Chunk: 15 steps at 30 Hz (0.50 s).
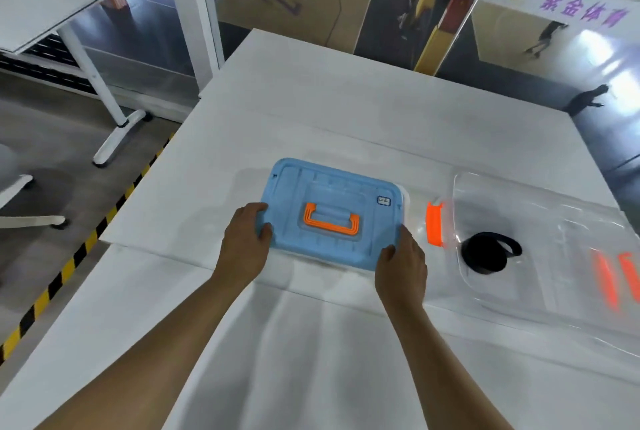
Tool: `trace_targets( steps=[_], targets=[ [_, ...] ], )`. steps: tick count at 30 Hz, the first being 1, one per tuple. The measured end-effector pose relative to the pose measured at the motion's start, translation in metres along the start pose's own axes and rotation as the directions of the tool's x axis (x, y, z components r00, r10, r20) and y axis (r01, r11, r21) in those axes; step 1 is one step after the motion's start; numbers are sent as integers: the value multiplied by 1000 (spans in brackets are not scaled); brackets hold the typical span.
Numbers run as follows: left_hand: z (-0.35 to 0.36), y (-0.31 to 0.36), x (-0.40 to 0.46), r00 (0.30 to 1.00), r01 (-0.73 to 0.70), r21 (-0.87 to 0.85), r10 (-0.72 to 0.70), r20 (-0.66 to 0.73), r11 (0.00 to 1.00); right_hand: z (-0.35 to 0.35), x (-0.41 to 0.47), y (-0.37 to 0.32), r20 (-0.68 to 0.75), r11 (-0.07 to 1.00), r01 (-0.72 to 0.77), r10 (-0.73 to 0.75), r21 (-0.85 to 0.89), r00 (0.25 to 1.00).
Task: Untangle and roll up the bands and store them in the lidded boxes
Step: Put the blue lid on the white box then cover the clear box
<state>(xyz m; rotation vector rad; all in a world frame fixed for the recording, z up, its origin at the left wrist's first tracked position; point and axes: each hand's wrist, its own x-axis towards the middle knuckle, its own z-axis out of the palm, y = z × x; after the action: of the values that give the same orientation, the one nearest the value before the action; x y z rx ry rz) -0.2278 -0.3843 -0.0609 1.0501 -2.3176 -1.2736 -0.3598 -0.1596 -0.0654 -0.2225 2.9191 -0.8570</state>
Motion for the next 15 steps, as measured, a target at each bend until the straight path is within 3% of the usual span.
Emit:
trace_targets(
  steps=[8, 15],
  targets=[
    [19, 7, 0, 1000, -14, 16, 14, 28, 1000, 1, 4, 17, 78, 999, -30, 28, 29, 997],
    [21, 12, 9, 999, -35, 184, 27, 47, 982, 4, 23, 20, 138, 999, -20, 25, -37, 990]
  ],
)
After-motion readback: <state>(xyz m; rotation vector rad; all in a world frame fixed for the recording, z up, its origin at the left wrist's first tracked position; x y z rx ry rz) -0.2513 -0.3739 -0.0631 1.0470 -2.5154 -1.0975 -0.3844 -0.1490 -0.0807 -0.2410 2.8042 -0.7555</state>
